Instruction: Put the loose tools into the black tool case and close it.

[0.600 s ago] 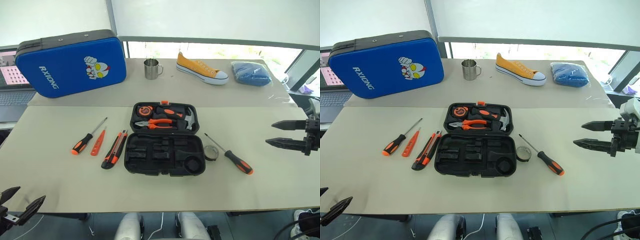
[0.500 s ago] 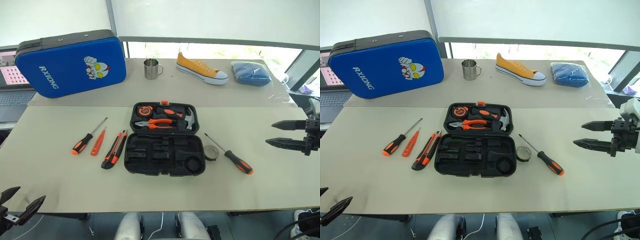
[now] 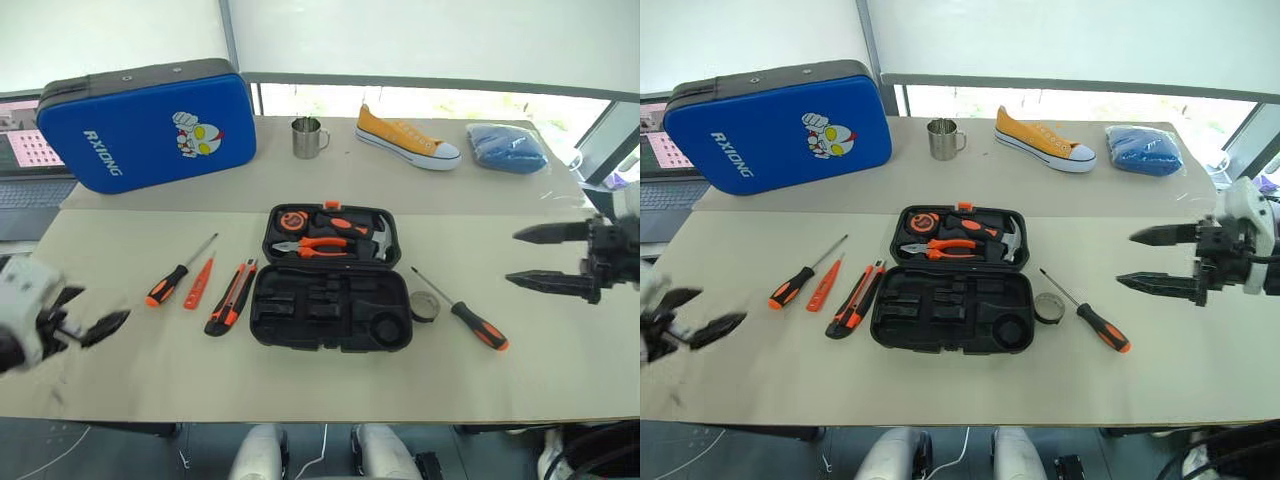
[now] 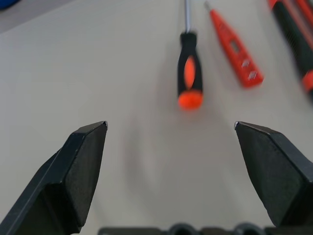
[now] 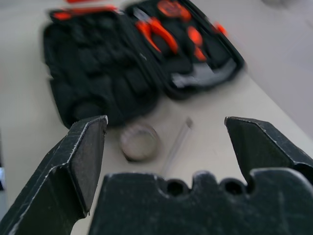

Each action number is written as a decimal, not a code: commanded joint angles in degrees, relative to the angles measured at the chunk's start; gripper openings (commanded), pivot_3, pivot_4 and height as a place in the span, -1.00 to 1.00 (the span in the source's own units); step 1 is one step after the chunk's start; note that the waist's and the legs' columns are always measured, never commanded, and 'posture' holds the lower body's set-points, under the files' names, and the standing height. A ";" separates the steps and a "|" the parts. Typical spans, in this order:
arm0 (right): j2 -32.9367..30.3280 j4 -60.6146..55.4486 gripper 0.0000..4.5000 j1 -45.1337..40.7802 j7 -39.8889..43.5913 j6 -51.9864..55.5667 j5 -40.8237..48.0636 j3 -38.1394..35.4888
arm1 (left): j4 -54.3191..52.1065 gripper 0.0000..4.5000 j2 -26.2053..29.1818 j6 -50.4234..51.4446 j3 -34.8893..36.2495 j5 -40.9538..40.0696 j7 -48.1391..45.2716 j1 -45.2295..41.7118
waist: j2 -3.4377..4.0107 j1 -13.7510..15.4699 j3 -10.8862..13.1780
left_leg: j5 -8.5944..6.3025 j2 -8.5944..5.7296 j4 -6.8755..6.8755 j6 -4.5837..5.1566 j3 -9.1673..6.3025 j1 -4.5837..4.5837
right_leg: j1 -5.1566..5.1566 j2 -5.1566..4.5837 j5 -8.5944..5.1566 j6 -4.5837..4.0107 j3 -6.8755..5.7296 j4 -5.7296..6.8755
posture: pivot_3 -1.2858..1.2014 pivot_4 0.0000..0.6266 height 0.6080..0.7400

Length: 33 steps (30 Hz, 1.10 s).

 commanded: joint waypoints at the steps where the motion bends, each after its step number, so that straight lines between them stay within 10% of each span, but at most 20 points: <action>1: 0.87 -11.74 0.99 1.72 -3.74 4.60 6.35 -3.72 | 6.45 1.00 3.72 7.02 -11.55 1.33 0.63 -10.49 | -0.03 -0.13 0.01 | -0.03 0.02 -0.01 -0.03 0.02 0.01 | 0.01 -0.02 0.00 0.00 -0.01 -0.01 | 0.03 -0.52 0.98; 16: 4.15 -31.14 0.99 2.44 -15.96 12.33 20.83 -4.69 | 25.75 1.00 -0.12 0.48 -38.61 14.16 -5.35 -33.01 | -0.24 0.43 0.11 | -0.02 -0.06 0.06 -0.04 0.11 -0.18 | -0.07 -0.02 -0.01 0.02 -0.11 -0.02 | 0.03 -0.52 0.98; 27: 3.94 -30.71 1.00 2.68 -17.73 11.86 21.61 -4.64 | 37.42 -0.61 -4.73 -4.71 -39.13 16.86 -9.00 -36.94 | -0.12 1.28 0.01 | 0.03 -0.07 0.19 -0.01 0.19 -0.02 | 0.11 0.00 0.00 0.01 -0.14 0.11 | 0.03 -0.52 0.98; 33: 4.04 -30.96 1.00 5.55 -19.28 12.64 22.14 -7.29 | 36.60 -0.62 -5.08 -7.20 -33.69 12.62 -12.81 -44.07 | -0.31 1.28 0.11 | 0.05 -0.05 0.23 -0.01 0.16 -0.19 | -0.02 0.02 0.00 0.01 -0.17 0.13 | 0.03 -0.52 0.98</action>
